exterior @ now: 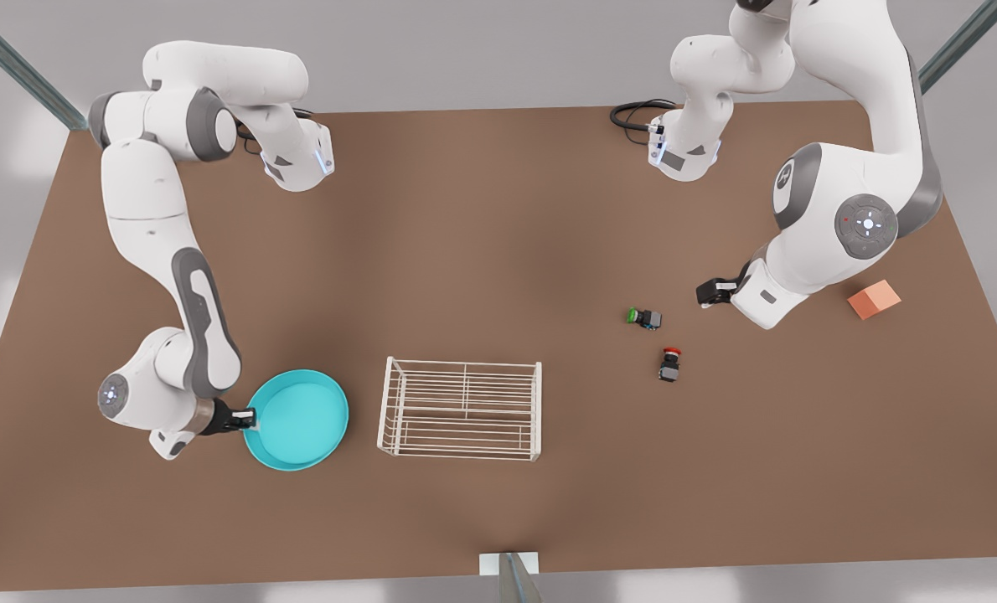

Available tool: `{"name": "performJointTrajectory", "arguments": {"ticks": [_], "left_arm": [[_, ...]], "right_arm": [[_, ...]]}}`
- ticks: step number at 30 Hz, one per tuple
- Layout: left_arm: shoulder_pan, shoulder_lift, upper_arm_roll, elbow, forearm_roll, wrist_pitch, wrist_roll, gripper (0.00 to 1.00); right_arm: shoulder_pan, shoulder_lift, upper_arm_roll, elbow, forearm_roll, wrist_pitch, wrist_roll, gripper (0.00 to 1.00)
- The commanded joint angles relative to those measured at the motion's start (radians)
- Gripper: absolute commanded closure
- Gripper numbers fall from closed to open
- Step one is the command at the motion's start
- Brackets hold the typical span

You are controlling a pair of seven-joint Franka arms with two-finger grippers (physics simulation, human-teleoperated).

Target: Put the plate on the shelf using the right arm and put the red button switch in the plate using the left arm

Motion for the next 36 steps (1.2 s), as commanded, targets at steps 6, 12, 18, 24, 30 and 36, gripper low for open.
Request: {"name": "performJointTrajectory", "arguments": {"ticks": [6, 12, 18, 24, 30, 36], "left_arm": [[0.0, -0.001, 0.0, 0.0, 0.001, -0.001, -0.008, 0.0], [-0.002, -0.001, 0.0, -0.001, 0.001, -0.007, -0.008, 0.0], [0.0, -0.003, 0.001, -0.003, -0.002, -0.01, -0.008, 0.0], [0.0, -0.003, 0.001, -0.003, -0.002, -0.01, -0.032, 0.0], [0.0, -0.003, 0.001, -0.001, -0.002, -0.01, -0.032, 0.0], [0.0, -0.003, -0.002, 0.002, -0.004, -0.009, -0.028, 0.0]], "right_arm": [[-0.001, -0.099, -0.002, 0.001, -0.003, -0.148, -0.026, 0.78], [0.002, -0.242, 0.016, 0.024, 0.046, -0.392, -0.02, 0.78], [0.031, -0.277, 0.124, 0.038, 0.094, -0.424, -0.013, 0.78], [0.178, -0.231, 0.125, 0.16, 0.126, -0.417, 0.196, 0.78], [0.262, -0.098, 0.122, 0.314, 0.12, -0.357, 0.322, 0.78], [0.325, -0.059, 0.119, 0.312, 0.12, -0.263, 0.366, 0.78]]}}
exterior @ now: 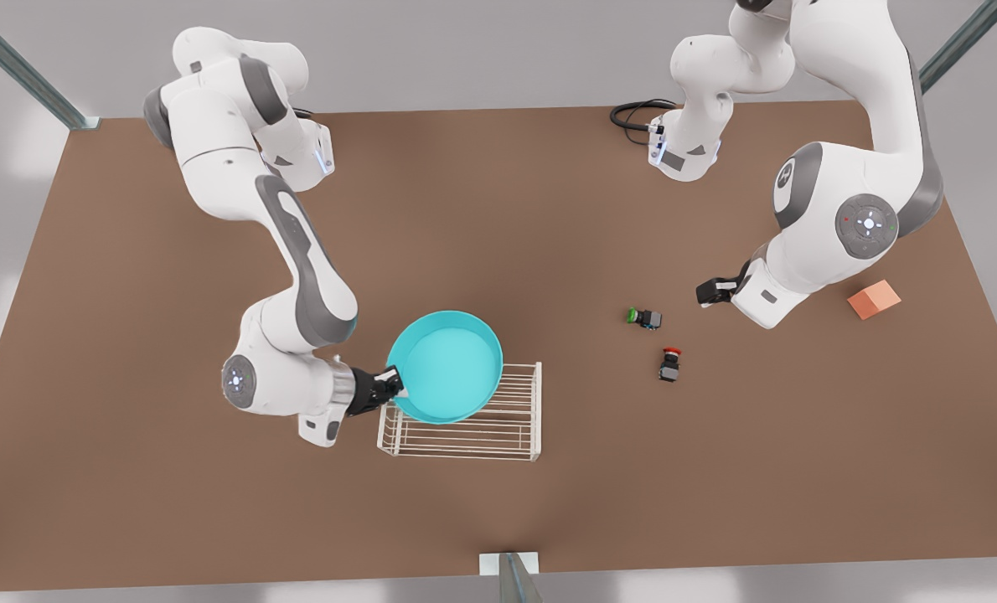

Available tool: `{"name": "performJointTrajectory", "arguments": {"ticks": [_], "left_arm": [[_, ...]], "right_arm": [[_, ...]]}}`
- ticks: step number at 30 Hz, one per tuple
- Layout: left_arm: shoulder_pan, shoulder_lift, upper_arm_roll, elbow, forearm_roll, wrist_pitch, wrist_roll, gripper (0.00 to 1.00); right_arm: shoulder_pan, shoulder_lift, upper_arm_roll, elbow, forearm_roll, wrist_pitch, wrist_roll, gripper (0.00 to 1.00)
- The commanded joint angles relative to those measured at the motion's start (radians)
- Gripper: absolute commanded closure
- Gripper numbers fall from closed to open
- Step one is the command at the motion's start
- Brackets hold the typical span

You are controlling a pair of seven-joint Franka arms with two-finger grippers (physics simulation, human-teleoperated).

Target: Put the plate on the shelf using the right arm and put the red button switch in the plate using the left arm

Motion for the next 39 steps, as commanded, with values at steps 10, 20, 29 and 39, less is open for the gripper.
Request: {"name": "performJointTrajectory", "arguments": {"ticks": [10, 20, 29, 39], "left_arm": [[-0.091, 0.062, 0.004, -0.19, 0.065, 0.192, -0.052, 0.0], [-0.058, 0.258, 0.004, -0.22, 0.168, 0.55, -0.045, 0.0], [-0.054, 0.333, 0.002, -0.174, 0.174, 0.613, -0.042, 0.0], [-0.052, 0.35, 0.002, -0.209, 0.174, 0.634, -0.024, 0.0]], "right_arm": [[0.054, 0.068, -0.019, 0.0, -0.008, 0.182, 0.218, 0.78], [0.055, -0.257, -0.158, 0.005, -0.011, -0.144, 0.233, 0.0], [0.034, -0.567, -0.324, -0.676, -0.513, 0.173, 0.288, 0.0], [0.009, -0.553, -0.344, -0.615, -0.588, 0.126, 0.396, 0.0]]}}
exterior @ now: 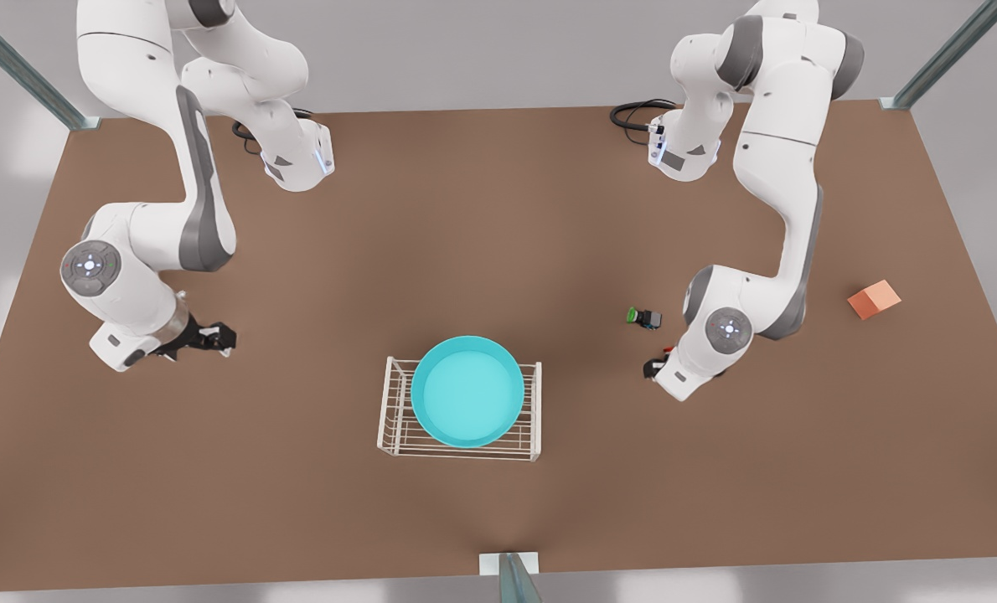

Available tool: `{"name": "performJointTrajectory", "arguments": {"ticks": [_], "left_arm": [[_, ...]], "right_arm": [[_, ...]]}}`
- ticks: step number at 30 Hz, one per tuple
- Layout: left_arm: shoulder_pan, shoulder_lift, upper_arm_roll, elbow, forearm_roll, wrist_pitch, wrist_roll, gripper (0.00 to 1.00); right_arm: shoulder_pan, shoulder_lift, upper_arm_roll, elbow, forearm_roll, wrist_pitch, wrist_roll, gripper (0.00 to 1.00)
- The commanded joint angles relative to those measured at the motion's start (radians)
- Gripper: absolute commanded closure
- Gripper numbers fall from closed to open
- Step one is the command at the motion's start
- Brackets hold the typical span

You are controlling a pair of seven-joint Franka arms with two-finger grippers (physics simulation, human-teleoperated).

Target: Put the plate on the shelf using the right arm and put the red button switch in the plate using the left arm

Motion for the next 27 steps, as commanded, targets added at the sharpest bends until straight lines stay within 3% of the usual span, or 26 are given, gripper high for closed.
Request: {"name": "performJointTrajectory", "arguments": {"ticks": [1, 3, 13, 16, 27], "left_arm": [[-0.003, -0.003, 0.0, -0.026, 0.002, 0.009, 0.073, 0.0], [0.02, -0.003, 0.001, -0.04, 0.001, 0.002, 0.26, 0.0], [0.028, 0.029, 0.005, -0.077, -0.001, 0.077, 0.253, 0.0], [0.04, -0.091, 0.009, -0.287, -0.004, 0.23, 0.23, 0.0], [0.036, 0.02, 0.009, -0.166, -0.002, 0.262, 0.204, 0.0]], "right_arm": [[0.007, -0.001, -0.002, 0.001, -0.012, 0.022, 0.139, 0.0], [0.007, 0.007, -0.002, 0.003, -0.01, 0.022, 0.144, 0.0], [0.007, 0.013, -0.002, 0.003, -0.01, 0.023, 0.145, 0.0], [0.007, 0.013, -0.002, 0.003, -0.01, 0.025, 0.145, 0.0], [0.007, 0.014, -0.002, 0.003, -0.01, 0.025, 0.144, 0.0]]}}
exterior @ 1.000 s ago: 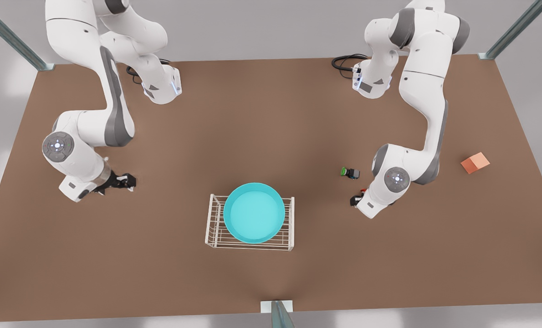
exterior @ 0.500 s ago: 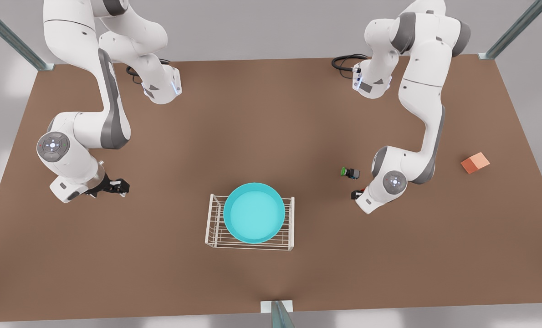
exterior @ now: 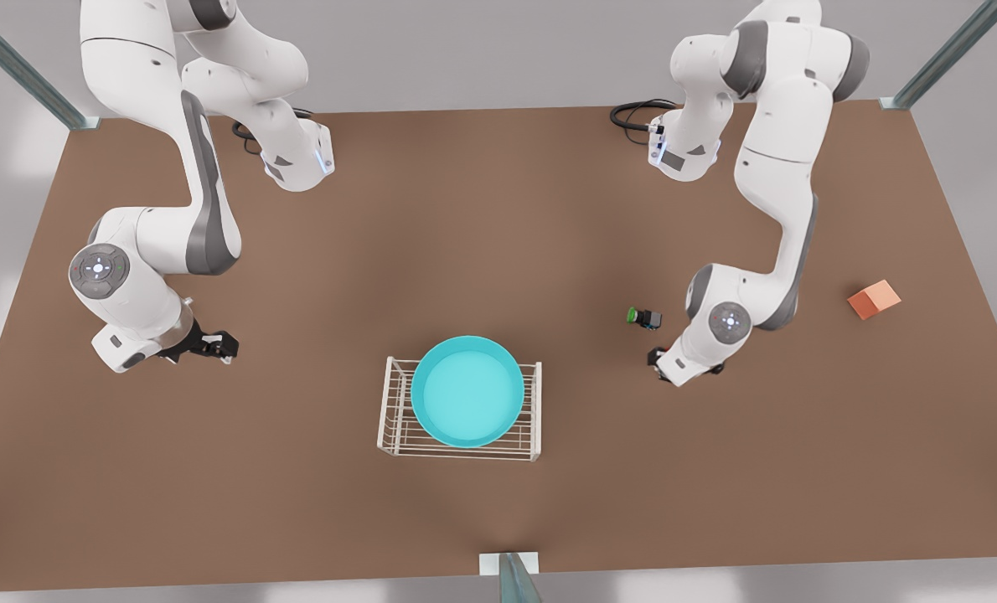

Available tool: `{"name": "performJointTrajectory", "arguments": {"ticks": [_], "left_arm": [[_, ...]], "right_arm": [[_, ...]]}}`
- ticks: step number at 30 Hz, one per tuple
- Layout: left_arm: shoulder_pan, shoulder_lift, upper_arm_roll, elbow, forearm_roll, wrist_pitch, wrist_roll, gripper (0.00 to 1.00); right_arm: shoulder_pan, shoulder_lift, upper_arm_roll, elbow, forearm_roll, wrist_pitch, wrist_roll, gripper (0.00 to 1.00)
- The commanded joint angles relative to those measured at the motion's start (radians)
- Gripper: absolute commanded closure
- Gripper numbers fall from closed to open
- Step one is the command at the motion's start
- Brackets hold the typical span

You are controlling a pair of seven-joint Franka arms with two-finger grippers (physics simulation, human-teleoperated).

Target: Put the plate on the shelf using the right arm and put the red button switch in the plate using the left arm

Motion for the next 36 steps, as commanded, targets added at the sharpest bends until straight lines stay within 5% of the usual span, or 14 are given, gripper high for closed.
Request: {"name": "performJointTrajectory", "arguments": {"ticks": [1, 15, 16, 17, 18, 22, 36], "left_arm": [[0.0, 0.003, 0.0, 0.009, 0.002, 0.037, 0.022, 0.0], [-0.004, 0.074, -0.002, 0.018, 0.001, 0.072, 0.016, 0.0], [-0.004, 0.074, 0.0, 0.018, 0.001, 0.07, 0.013, 0.1], [-0.006, 0.074, -0.002, 0.018, 0.001, 0.07, -0.003, 0.35], [-0.006, 0.074, -0.002, 0.018, 0.001, 0.07, -0.004, 0.44], [-0.004, 0.072, 0.0, 0.019, 0.001, 0.069, -0.001, 0.66], [-0.009, 0.012, -0.061, 0.357, -0.008, -0.443, -0.104, 0.66]], "right_arm": [[0.0, -0.001, -0.001, 0.001, 0.001, 0.0, 0.031, 0.0], [0.001, 0.002, -0.001, 0.001, 0.001, 0.002, 0.029, 0.0], [0.0, 0.001, -0.001, 0.007, 0.001, 0.002, 0.029, 0.0], [-0.002, 0.002, -0.001, 0.014, 0.003, 0.002, 0.029, 0.0], [-0.006, 0.002, -0.001, 0.025, 0.001, 0.0, 0.029, 0.0], [-0.005, 0.028, -0.001, 0.037, 0.003, 0.005, 0.031, 0.0], [0.0, 0.07, 0.007, 0.054, 0.047, 0.002, 0.034, 0.0]]}}
